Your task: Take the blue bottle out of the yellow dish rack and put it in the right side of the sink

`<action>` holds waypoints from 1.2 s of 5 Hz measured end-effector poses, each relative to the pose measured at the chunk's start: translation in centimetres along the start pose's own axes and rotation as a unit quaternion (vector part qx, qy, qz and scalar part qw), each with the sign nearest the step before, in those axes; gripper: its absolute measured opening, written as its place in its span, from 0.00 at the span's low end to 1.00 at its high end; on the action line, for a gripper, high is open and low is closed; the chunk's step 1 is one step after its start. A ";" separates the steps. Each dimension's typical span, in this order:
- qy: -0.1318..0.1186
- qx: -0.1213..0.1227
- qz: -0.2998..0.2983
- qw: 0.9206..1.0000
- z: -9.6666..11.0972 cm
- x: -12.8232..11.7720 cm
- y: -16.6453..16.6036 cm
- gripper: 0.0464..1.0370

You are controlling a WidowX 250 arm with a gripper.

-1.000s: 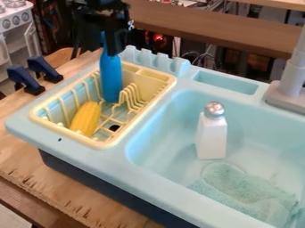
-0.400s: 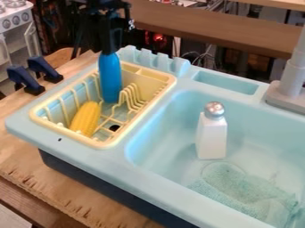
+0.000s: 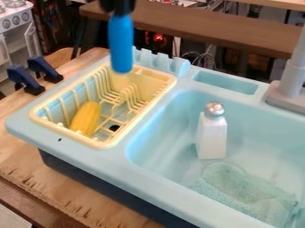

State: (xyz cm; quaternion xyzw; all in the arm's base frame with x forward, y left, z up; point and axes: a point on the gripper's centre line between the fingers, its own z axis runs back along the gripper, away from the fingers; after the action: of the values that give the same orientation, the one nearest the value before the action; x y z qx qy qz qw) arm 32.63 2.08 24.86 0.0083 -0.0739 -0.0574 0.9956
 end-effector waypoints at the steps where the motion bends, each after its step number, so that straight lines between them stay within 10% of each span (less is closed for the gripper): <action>1: -0.028 0.016 -0.032 0.999 3.5 0.6 -3.6 0.32; 2: -0.060 0.019 -0.085 0.994 6.1 1.4 -7.4 0.32; 6: 0.024 -0.111 -0.271 0.956 -0.6 0.1 -20.9 0.32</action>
State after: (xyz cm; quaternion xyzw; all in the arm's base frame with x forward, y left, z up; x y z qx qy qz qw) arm 30.44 -18.64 23.73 -0.0811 -0.0378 -0.3329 0.9387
